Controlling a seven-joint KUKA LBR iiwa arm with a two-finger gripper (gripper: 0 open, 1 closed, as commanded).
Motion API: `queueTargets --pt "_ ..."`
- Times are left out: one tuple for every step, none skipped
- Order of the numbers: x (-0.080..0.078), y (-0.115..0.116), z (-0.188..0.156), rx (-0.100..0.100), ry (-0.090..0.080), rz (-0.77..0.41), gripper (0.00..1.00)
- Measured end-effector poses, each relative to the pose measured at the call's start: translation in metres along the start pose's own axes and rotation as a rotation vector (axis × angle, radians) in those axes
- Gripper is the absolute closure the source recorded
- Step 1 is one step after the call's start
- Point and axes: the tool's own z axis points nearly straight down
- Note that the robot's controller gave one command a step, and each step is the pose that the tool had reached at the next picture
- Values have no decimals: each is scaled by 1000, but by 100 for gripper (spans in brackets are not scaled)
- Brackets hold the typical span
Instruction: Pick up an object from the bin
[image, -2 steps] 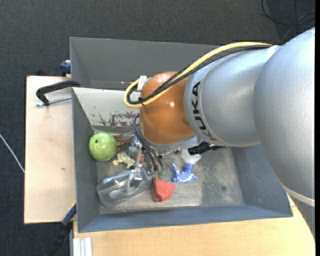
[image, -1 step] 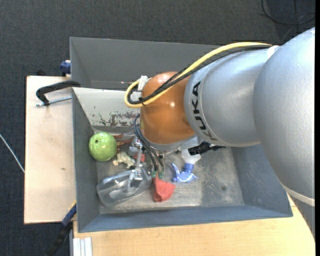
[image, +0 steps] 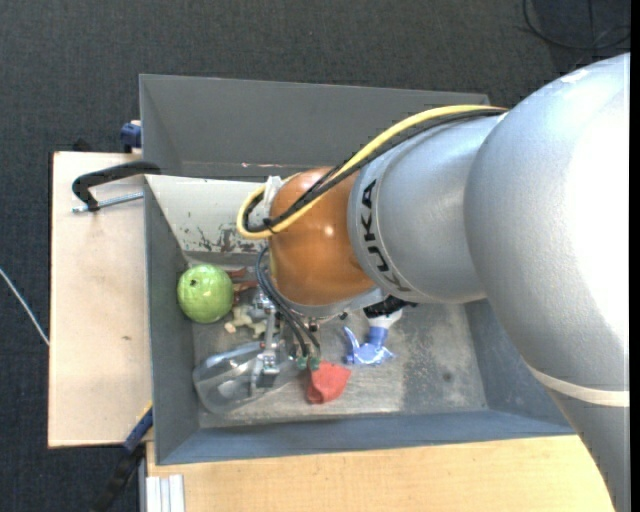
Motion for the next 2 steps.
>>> queueTargets --pt "4 4 40 3 17 -286 100" --pt "4 4 40 3 16 -286 100"
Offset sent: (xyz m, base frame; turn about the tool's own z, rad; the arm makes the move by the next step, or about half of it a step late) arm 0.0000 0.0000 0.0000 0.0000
